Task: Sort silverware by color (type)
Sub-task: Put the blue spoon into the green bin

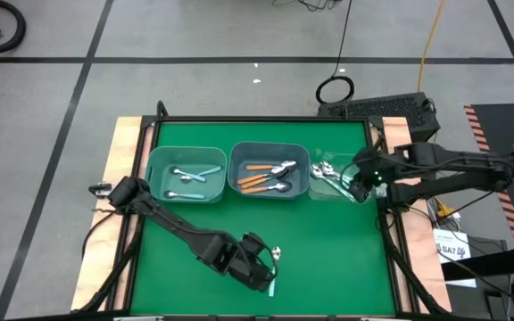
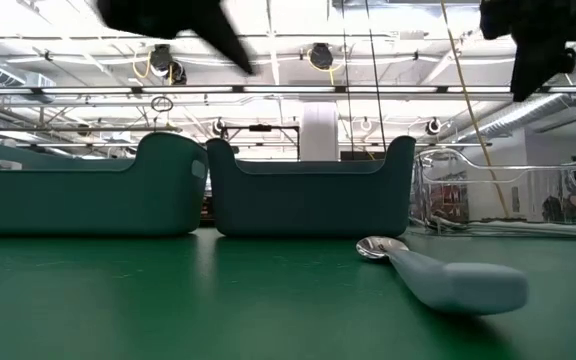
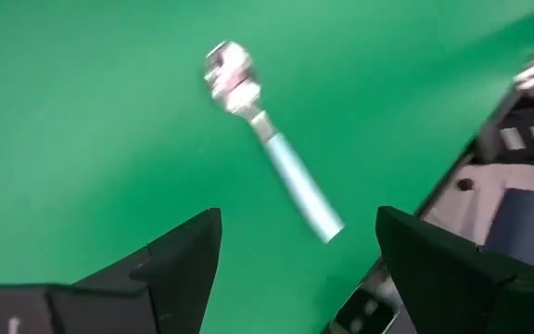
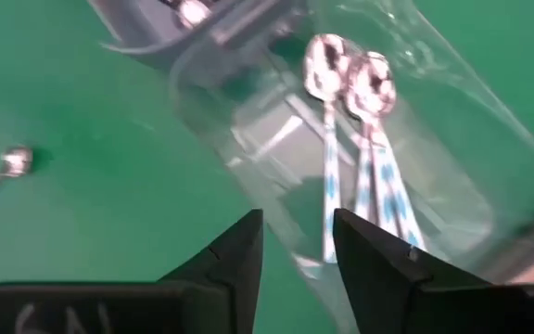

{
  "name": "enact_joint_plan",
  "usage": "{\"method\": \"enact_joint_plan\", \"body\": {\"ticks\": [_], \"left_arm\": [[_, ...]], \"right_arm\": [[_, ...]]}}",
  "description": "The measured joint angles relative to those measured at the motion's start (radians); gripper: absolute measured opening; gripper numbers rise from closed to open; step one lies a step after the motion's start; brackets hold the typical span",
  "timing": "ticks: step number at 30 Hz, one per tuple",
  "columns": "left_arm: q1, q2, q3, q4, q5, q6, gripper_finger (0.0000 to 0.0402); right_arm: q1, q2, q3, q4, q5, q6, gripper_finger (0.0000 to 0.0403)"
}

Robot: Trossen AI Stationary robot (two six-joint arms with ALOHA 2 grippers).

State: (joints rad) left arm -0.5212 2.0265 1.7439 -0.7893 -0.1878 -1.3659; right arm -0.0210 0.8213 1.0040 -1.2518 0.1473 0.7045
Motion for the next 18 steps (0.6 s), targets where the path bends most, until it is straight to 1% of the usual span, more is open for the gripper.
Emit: {"method": "enact_joint_plan", "body": {"ticks": [3,5,9,11,15,18], "left_arm": [[-0.005,0.026,0.001,0.104,-0.035,0.044,0.0289],[-0.011,0.047,0.001,0.115,-0.043,0.046,0.0289],[-0.021,0.093,0.000,0.188,-0.050,0.074,0.0289],[-0.026,0.117,0.000,0.253,-0.053,0.100,0.0289],[-0.039,0.156,0.001,0.289,-0.060,0.127,0.0289],[-0.046,0.182,0.001,0.286,-0.077,0.143,0.0289]], "right_arm": [[0.041,-0.016,0.001,0.025,0.010,0.036,0.0129],[0.063,-0.016,0.001,0.027,0.024,0.040,0.0129],[0.095,-0.013,0.001,0.031,0.063,0.009,0.0129],[0.101,-0.015,0.001,0.032,0.089,-0.014,0.0129],[0.102,-0.017,0.001,0.037,0.140,-0.065,0.0130],[0.102,-0.016,0.001,0.045,0.171,-0.095,0.0130]]}}
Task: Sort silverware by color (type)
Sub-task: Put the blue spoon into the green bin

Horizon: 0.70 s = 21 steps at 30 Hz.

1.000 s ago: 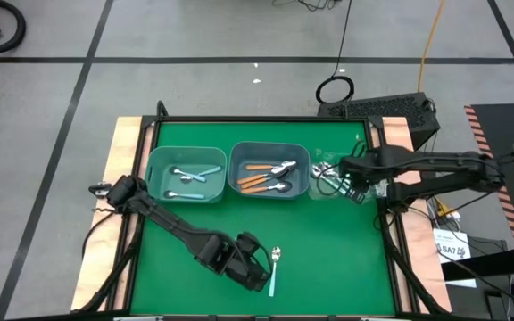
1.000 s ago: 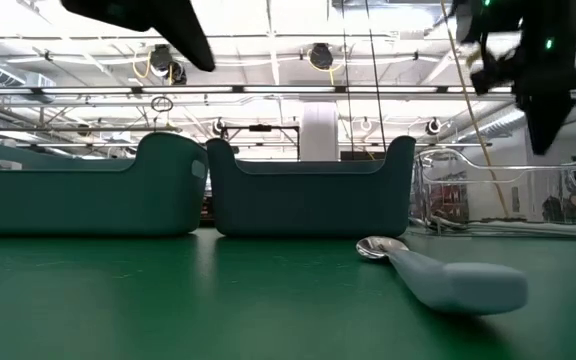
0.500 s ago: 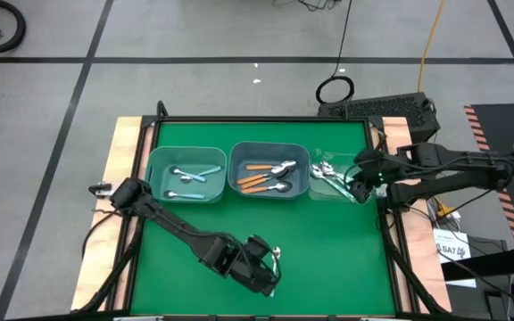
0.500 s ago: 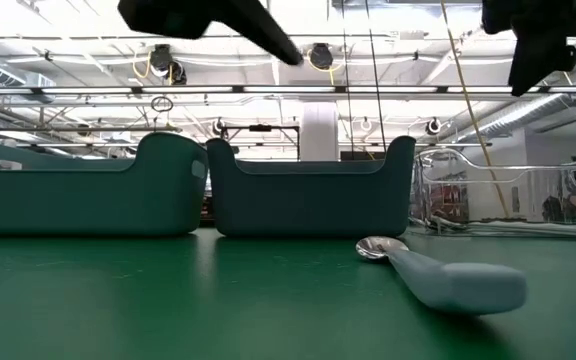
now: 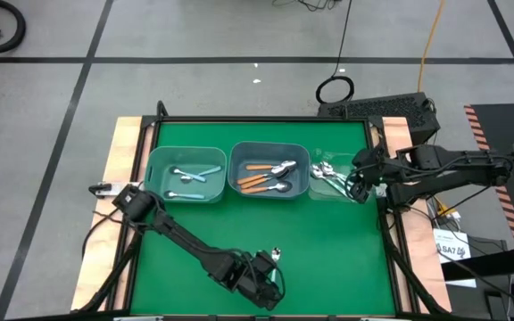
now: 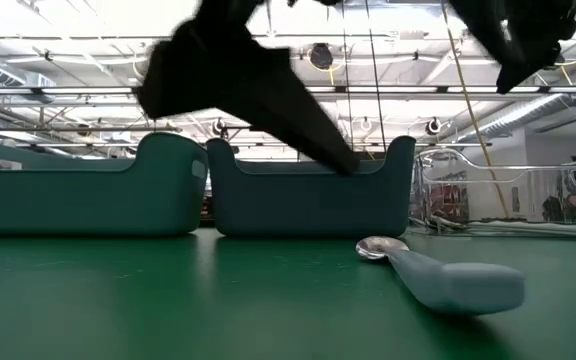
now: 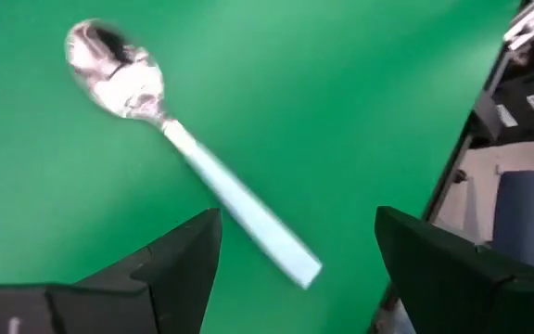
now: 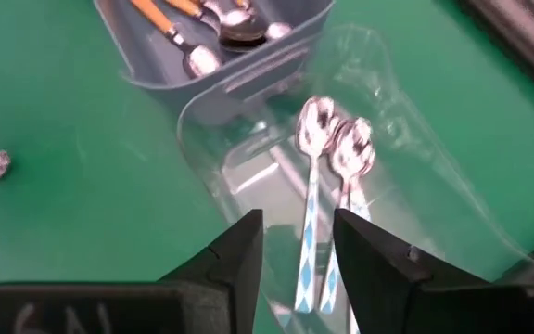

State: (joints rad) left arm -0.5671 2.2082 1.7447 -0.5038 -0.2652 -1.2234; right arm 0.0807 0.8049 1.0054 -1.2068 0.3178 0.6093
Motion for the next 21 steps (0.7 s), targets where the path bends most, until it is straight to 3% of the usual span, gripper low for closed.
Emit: {"method": "enact_joint_plan", "body": {"ticks": [6,13,15,21], "left_arm": [[-0.005,0.012,0.002,-0.017,-0.120,0.115,0.0272],[0.017,0.067,0.000,0.075,-0.133,0.156,0.0245],[0.014,0.088,0.001,0.107,-0.131,0.143,0.0237],[0.023,0.118,0.004,-0.003,-0.116,0.035,0.0206]], "right_arm": [[0.000,0.001,0.000,0.000,0.000,-0.004,0.0130],[0.000,0.002,0.000,0.004,0.025,0.006,0.0130],[0.000,0.002,0.000,0.005,0.034,0.011,0.0130],[0.000,0.005,0.000,0.010,0.043,0.056,0.0130]]}}
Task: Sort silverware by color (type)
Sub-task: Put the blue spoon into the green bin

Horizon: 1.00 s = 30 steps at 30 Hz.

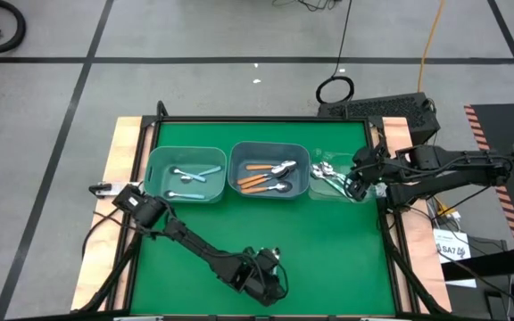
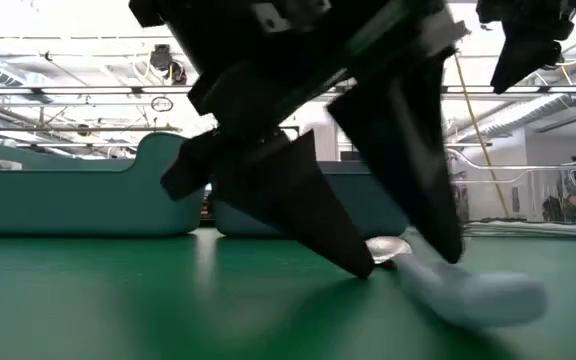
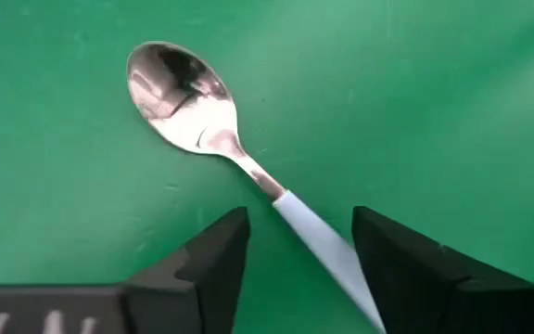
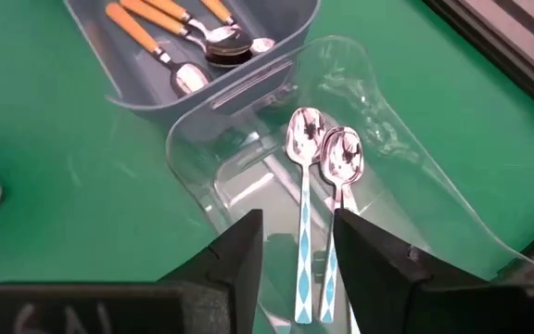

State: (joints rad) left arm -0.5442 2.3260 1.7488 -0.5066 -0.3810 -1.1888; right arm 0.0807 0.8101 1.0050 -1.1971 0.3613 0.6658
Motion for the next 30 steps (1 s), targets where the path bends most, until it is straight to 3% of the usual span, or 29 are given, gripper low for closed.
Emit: {"method": "enact_joint_plan", "body": {"ticks": [7,12,22,30], "left_arm": [[0.054,0.003,-0.001,0.000,0.038,0.390,0.0106],[0.080,-0.004,-0.001,-0.006,0.134,0.535,0.0042],[0.108,-0.006,0.164,-0.227,0.153,0.700,0.0033],[0.138,-0.006,0.274,-0.334,0.198,0.706,0.0033]], "right_arm": [[0.000,0.000,0.000,0.019,0.004,0.048,0.0130],[0.000,0.000,0.000,0.019,0.004,0.080,0.0130],[0.000,0.000,0.000,0.020,0.003,0.108,0.0130],[0.000,0.000,-0.001,0.069,-0.026,0.104,0.0130]]}}
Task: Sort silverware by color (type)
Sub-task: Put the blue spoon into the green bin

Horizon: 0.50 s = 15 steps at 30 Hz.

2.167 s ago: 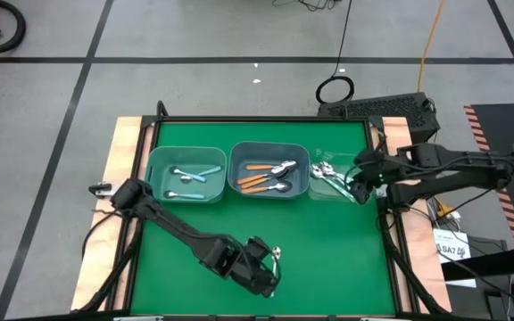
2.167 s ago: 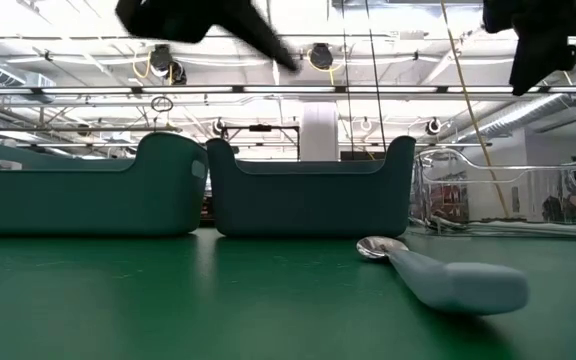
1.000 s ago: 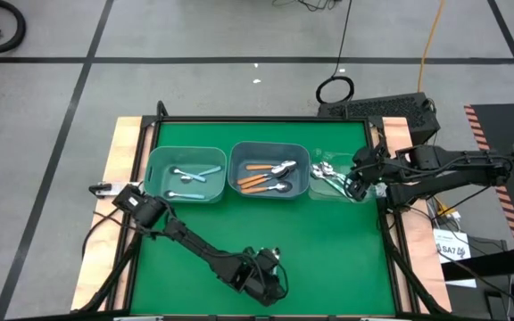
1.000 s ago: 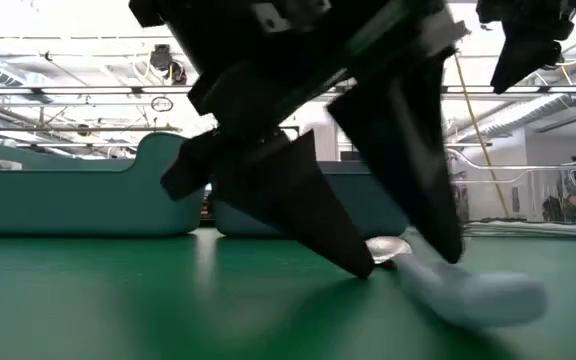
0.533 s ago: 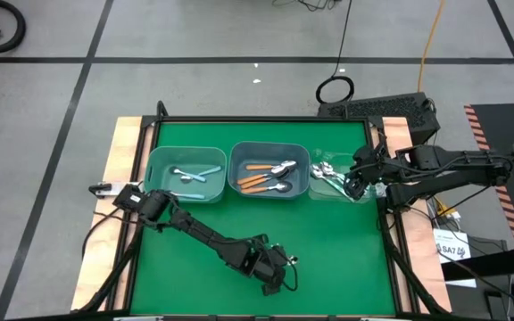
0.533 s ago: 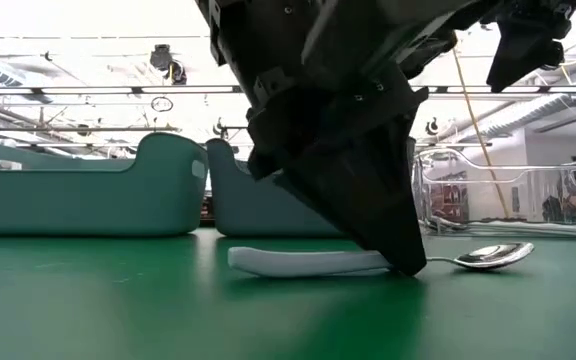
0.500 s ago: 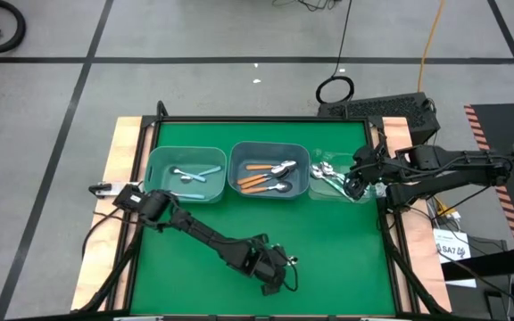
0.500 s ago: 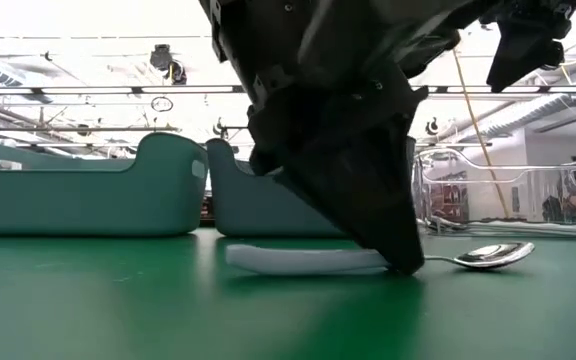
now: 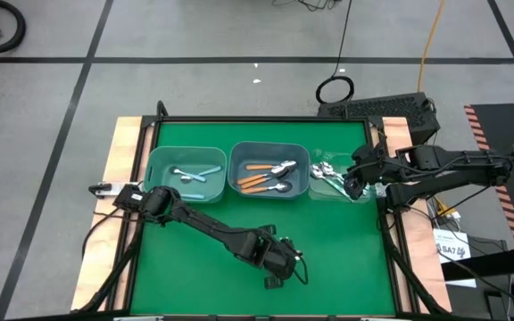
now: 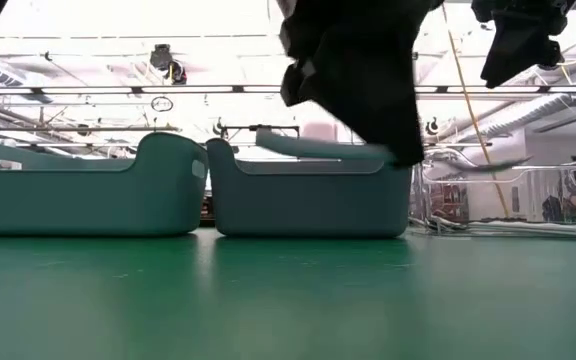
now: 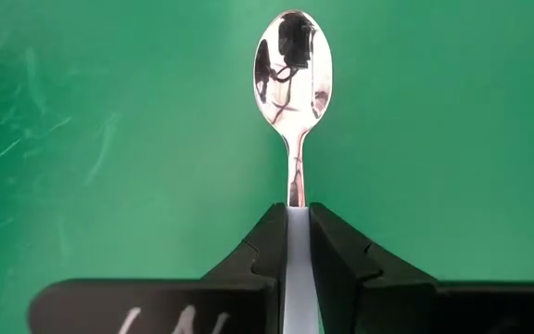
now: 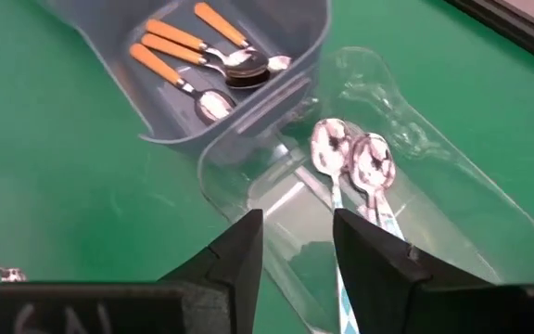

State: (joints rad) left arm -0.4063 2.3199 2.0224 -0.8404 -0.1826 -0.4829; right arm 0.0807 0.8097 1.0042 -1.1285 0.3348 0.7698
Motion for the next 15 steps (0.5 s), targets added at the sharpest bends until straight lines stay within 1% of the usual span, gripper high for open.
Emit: {"method": "enact_joint_plan", "body": {"ticks": [4,7,10,13,15], "left_arm": [[0.012,0.000,0.044,-0.010,0.045,-0.015,0.0033],[0.021,0.000,0.115,-0.112,0.055,-0.057,0.0033],[0.027,-0.001,0.219,-0.217,0.026,-0.060,0.0033],[0.027,-0.003,0.333,-0.322,-0.018,0.006,0.0033],[0.033,-0.041,0.318,-0.333,-0.024,0.038,0.0033]], "right_arm": [[0.000,-0.002,0.000,0.019,-0.061,-0.003,0.0130],[0.000,-0.007,0.000,0.019,-0.121,-0.004,0.0130],[0.001,-0.020,0.000,0.021,-0.163,-0.002,0.0130],[0.001,-0.039,0.000,0.030,-0.180,0.004,0.0130],[0.001,-0.054,0.000,0.040,-0.180,0.004,0.0130]]}}
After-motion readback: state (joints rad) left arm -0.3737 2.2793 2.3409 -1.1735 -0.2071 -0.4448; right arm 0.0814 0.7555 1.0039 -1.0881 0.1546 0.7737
